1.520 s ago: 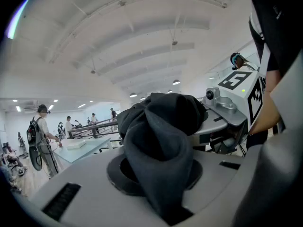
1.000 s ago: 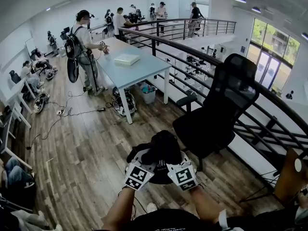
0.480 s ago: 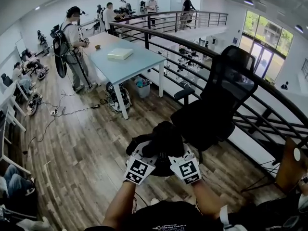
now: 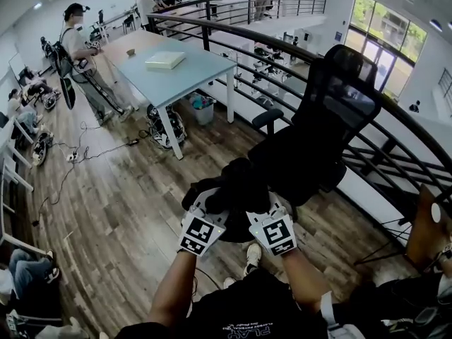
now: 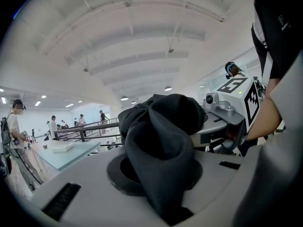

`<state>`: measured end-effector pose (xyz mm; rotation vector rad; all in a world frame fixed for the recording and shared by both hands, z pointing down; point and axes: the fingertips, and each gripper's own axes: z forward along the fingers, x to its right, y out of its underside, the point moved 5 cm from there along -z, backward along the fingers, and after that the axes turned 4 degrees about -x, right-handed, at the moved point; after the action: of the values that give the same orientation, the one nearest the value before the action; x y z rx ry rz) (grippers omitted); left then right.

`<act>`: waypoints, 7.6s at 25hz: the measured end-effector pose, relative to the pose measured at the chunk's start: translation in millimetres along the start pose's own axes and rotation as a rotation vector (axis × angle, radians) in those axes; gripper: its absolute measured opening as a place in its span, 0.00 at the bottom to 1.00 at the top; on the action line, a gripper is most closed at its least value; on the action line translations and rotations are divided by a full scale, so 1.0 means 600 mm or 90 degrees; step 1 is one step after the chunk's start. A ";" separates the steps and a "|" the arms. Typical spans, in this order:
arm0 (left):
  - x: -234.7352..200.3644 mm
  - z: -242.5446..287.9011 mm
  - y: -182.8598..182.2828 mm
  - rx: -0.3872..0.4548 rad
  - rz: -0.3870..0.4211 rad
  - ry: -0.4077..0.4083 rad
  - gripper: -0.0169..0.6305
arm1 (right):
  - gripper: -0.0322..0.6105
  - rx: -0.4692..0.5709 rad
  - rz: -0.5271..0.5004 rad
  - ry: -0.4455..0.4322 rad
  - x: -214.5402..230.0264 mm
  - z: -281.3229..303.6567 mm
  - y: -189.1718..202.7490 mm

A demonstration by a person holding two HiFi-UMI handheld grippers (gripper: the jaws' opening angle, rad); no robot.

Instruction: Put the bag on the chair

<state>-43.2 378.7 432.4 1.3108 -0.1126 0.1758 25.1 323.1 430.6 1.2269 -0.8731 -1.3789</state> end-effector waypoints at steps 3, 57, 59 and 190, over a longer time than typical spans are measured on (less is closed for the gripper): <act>-0.013 0.025 0.002 -0.001 -0.005 0.000 0.14 | 0.11 0.000 0.000 -0.004 0.022 0.017 0.007; -0.280 0.620 -0.106 0.043 0.064 0.274 0.14 | 0.11 -0.054 0.076 0.249 0.555 0.278 0.067; -0.290 0.634 -0.109 0.047 0.069 0.289 0.14 | 0.11 -0.055 0.079 0.265 0.565 0.287 0.066; -0.125 1.284 -0.104 -0.053 0.006 0.483 0.50 | 0.54 -0.187 0.294 0.479 1.088 0.169 0.430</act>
<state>-92.0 -386.4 555.3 1.0874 0.5135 0.6557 32.0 -374.1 562.0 1.0965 -0.3617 -0.5658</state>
